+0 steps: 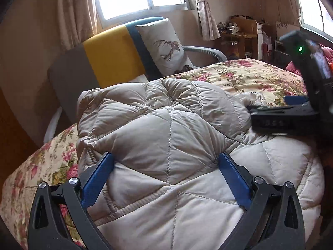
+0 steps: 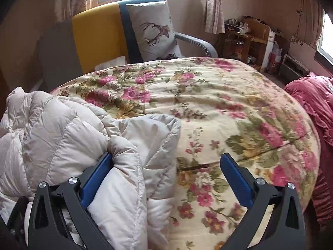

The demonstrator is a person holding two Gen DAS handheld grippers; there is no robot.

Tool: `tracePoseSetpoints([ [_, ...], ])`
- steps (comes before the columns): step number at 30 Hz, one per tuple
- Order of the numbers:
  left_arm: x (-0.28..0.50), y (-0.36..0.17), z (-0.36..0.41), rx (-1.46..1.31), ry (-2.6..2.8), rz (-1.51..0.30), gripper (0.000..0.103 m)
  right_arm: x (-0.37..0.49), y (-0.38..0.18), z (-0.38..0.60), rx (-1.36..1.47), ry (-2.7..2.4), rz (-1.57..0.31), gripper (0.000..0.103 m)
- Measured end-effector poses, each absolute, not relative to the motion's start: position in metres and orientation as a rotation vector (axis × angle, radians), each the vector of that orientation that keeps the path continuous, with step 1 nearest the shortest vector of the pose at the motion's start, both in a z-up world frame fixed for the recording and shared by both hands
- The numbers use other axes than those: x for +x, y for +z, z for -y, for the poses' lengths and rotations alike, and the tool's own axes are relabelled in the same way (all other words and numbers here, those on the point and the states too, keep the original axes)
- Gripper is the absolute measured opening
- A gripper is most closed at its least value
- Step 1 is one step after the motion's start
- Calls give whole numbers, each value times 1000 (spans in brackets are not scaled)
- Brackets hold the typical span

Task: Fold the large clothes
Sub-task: 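Press the folded jacket bundle flat with both tools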

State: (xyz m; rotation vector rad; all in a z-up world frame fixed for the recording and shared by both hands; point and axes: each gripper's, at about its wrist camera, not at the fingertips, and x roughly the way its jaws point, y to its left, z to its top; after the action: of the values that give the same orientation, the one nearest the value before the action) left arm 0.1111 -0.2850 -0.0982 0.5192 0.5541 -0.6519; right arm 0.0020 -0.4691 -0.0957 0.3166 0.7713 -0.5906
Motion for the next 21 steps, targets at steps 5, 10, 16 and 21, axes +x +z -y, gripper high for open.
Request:
tracePoseSetpoints([
  [5, 109, -101, 286, 527, -635, -538, 99, -52, -34, 437, 237, -660, -582, 101],
  [10, 109, -102, 284, 516, -636, -536, 99, -52, -34, 411, 246, -496, -637, 101],
  [16, 113, -90, 269, 470, -667, -583, 99, -36, -109, 425, 336, -509, -716, 101],
  [21, 144, -70, 221, 251, -562, -633, 99, -38, -109, 426, 381, -495, -723, 101],
])
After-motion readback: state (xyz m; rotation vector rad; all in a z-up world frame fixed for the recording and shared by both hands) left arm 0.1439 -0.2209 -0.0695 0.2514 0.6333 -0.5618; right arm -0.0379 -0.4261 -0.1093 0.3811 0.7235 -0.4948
